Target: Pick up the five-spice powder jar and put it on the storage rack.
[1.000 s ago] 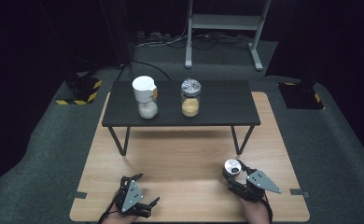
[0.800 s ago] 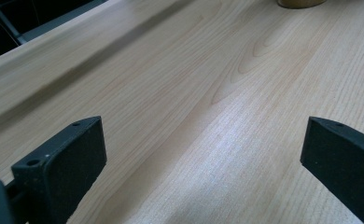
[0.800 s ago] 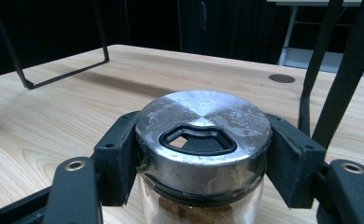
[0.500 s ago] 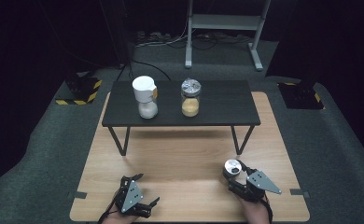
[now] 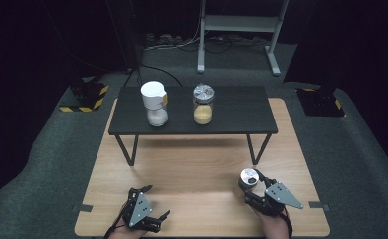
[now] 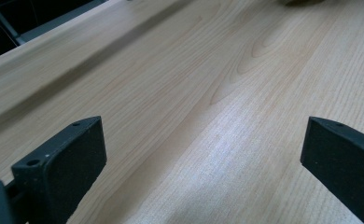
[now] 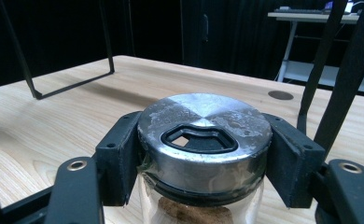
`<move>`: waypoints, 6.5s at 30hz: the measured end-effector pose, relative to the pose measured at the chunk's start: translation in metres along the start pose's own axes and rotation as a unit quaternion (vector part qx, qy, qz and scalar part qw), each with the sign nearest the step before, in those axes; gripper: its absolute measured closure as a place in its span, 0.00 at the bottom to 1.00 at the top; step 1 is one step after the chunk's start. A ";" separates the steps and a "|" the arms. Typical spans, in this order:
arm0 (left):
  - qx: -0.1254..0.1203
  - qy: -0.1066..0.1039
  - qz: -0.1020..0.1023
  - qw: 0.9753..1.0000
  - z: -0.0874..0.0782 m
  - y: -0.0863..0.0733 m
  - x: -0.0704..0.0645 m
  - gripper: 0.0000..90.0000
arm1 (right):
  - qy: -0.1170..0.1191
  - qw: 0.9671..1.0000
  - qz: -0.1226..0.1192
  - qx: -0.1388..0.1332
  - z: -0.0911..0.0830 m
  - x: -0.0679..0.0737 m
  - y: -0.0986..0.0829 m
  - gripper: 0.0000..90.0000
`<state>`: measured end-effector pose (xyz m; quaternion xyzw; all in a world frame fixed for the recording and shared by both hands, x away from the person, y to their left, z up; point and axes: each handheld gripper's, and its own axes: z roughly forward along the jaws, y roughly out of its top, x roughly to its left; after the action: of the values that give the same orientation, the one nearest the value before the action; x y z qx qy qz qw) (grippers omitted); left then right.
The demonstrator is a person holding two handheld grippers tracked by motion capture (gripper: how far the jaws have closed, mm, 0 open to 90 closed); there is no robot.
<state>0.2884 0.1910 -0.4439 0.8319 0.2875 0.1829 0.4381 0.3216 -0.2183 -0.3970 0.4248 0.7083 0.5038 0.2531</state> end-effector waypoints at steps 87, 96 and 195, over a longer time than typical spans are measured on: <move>-0.015 -0.016 -0.008 1.000 -0.003 -0.001 0.003 0.01 | 0.008 0.997 -0.019 -0.081 0.019 0.005 0.155 0.39; -0.016 -0.019 -0.008 1.000 -0.003 -0.002 0.003 0.01 | -0.002 0.995 -0.025 -0.094 0.022 0.002 0.170 0.39; -0.031 -0.025 -0.016 0.999 -0.005 -0.003 0.005 0.01 | -0.061 0.993 -0.018 -0.097 0.121 -0.017 0.198 0.38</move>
<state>0.2885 0.1993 -0.4433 0.8175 0.2840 0.1638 0.4735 0.4944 -0.1468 -0.2585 0.4151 0.6468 0.5389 0.3449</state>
